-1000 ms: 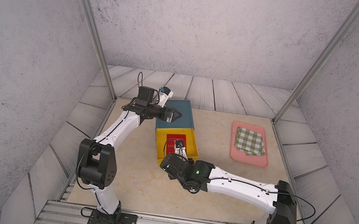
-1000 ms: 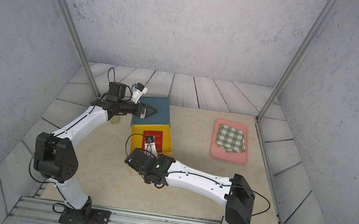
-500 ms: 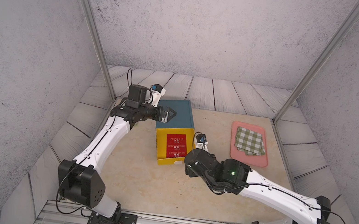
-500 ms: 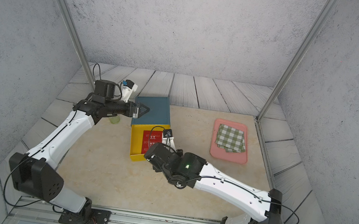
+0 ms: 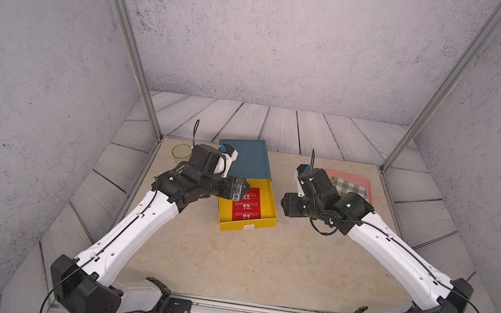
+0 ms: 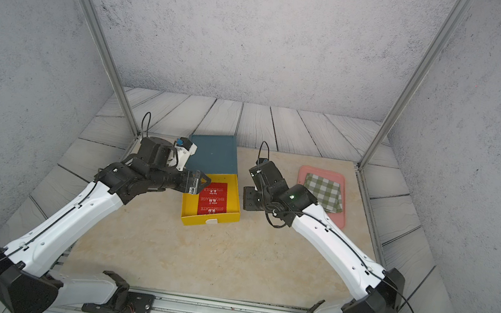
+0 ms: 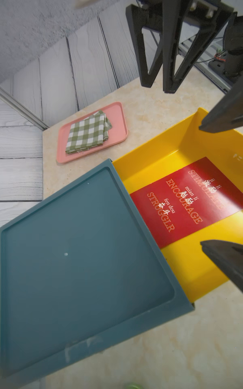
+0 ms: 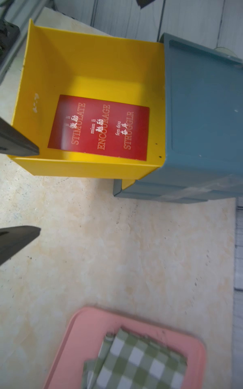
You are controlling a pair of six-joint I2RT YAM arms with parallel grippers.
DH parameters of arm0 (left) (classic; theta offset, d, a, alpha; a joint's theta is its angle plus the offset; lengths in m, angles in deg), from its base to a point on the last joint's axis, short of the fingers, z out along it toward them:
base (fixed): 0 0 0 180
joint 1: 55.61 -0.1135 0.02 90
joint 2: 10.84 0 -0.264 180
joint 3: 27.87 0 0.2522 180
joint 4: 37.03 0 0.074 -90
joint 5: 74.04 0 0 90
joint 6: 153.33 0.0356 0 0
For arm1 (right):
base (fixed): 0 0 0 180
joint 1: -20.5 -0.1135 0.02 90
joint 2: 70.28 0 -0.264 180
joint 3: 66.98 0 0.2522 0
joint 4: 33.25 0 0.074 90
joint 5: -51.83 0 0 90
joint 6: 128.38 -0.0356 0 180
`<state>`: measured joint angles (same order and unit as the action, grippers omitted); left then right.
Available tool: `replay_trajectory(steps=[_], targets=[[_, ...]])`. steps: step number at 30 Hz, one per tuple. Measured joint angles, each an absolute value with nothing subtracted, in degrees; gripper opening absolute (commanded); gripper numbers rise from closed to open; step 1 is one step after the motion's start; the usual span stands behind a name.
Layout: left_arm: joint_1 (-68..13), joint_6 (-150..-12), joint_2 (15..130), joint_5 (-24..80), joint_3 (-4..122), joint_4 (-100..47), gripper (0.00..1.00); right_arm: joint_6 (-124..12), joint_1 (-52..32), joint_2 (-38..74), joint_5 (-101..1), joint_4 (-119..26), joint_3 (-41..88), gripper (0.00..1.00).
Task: Take the postcards out of the drawer
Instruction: Pick up the postcard from the drawer.
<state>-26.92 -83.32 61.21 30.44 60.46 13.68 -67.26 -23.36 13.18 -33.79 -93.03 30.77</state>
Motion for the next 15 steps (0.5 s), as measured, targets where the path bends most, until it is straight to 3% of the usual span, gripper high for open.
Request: replay_trajectory(steps=[6, 15], targets=[[-21.54, -87.07, 64.38, 24.1, 60.5, 15.61, 0.82, -64.34, -21.72, 17.75, -41.37, -92.16, 32.67, 0.53], [-19.88, -92.1, 67.55, 17.54, 60.5, 18.38, 0.82, -62.06, -21.28, 20.94, -45.42, -91.18, 38.05, 0.49]])
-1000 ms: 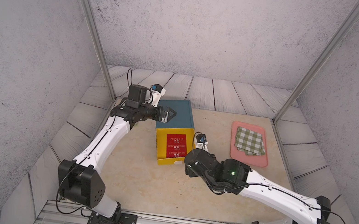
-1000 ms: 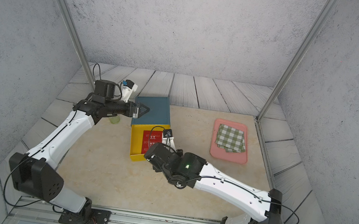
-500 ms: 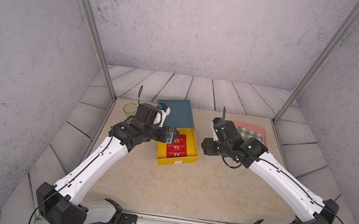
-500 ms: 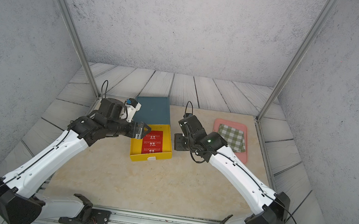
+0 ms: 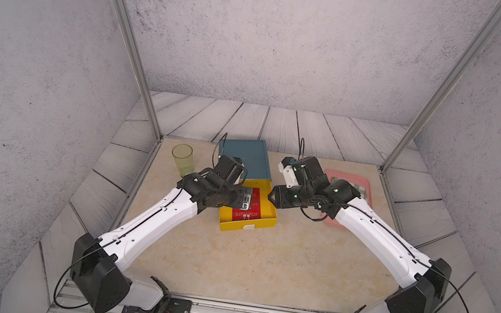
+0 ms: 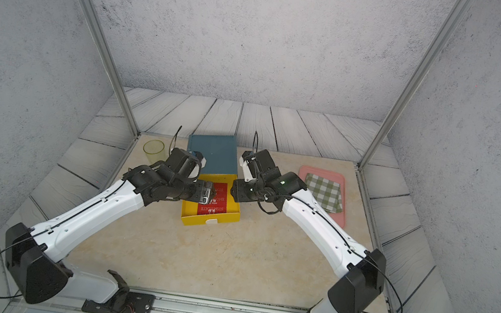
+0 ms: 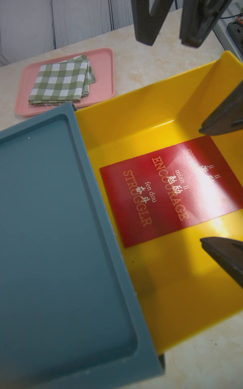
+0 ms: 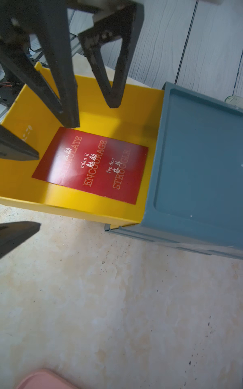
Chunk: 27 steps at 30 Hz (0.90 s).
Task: Take the postcards out of the drawer
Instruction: Pick up the postcard from the drawer.
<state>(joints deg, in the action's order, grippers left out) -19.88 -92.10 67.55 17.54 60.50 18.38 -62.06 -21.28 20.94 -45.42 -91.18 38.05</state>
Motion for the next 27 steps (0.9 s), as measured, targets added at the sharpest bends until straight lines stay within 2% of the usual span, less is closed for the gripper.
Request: replay_trajectory(steps=[12, 27], targets=[[-18.72, -95.16, 67.74, 15.33, 59.43, 19.82, 0.87, -61.3, -21.26, 24.83, -45.26, -91.31, 37.98, 0.39], [-16.06, -97.35, 73.38, 12.21, 62.08, 22.49, 0.91, -61.21, -21.28, 24.83, -44.98, -91.39, 37.98, 0.34]])
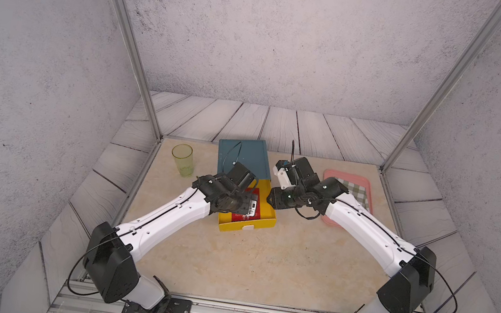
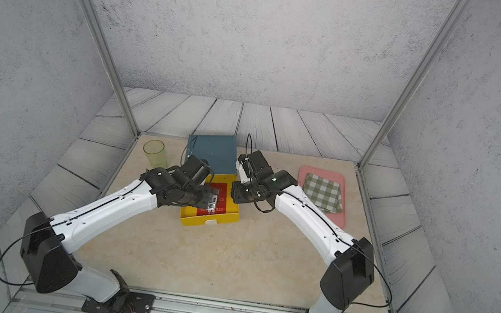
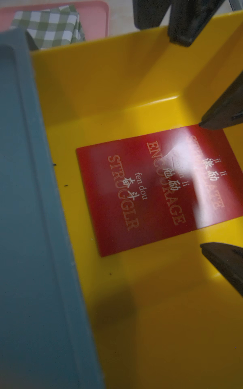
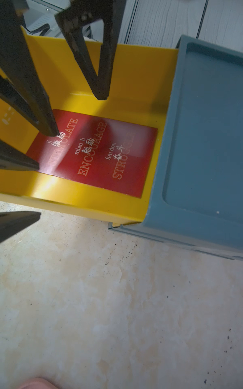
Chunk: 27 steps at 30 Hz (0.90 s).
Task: Take the postcards out of the drawer
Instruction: Pick up the postcard from the drawer.
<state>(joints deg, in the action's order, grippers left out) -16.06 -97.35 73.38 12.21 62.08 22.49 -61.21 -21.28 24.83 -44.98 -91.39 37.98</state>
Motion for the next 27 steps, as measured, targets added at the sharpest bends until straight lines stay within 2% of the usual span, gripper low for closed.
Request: replay_trajectory(steps=[10, 27], targets=[[-15.66, -99.1, 77.67, 10.33, 66.62, 27.87, 0.95, -60.9, -21.61, 25.16, -44.43, -91.74, 38.0, 0.31], [-14.81, -102.72, 81.49, 9.13, 70.91, 31.93, 0.96, -60.6, -21.81, 25.55, -44.04, -91.9, 38.0, 0.3]])
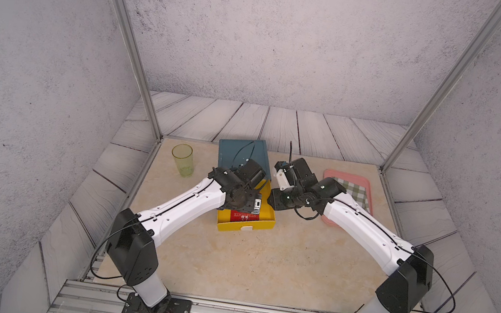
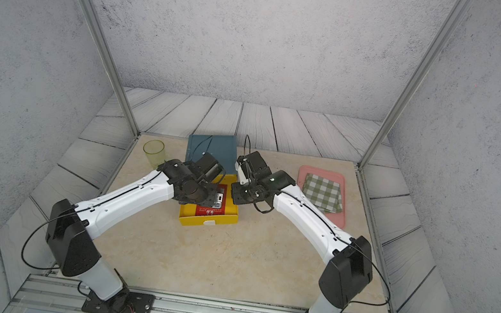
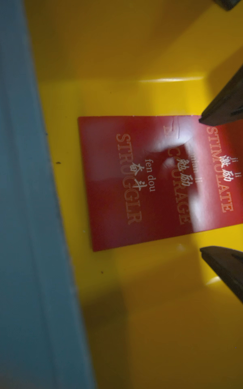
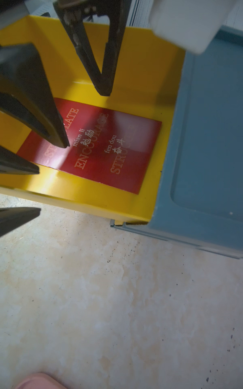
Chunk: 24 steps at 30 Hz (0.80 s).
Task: Take the postcards out of the drawer
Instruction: Pick up the postcard from the drawer.
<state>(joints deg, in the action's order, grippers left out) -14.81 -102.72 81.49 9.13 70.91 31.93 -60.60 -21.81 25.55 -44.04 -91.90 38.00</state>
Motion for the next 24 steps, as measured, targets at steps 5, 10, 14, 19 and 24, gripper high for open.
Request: replay_trajectory(steps=[5, 10, 14, 19, 24], targets=[[-14.46, -103.53, 81.6, 9.06, 70.91, 32.3, 0.96, -60.58, -21.83, 25.55, -44.04, -91.74, 38.0, 0.29], [-14.26, -104.45, 82.06, 9.17, 70.78, 32.15, 0.96, -60.58, -21.83, 25.55, -44.06, -91.59, 37.87, 0.29], [-14.26, -105.63, 81.97, 9.96, 69.11, 30.66, 0.96, -60.58, -21.83, 25.55, -44.06, -91.2, 37.37, 0.29], [-14.24, -106.66, 81.27, 10.2, 67.72, 28.81, 0.96, -60.62, -21.83, 25.55, -44.08, -90.87, 37.3, 0.29], [-14.24, -107.86, 80.73, 10.48, 66.64, 27.3, 0.96, -60.66, -21.83, 25.55, -44.1, -90.85, 36.86, 0.28]])
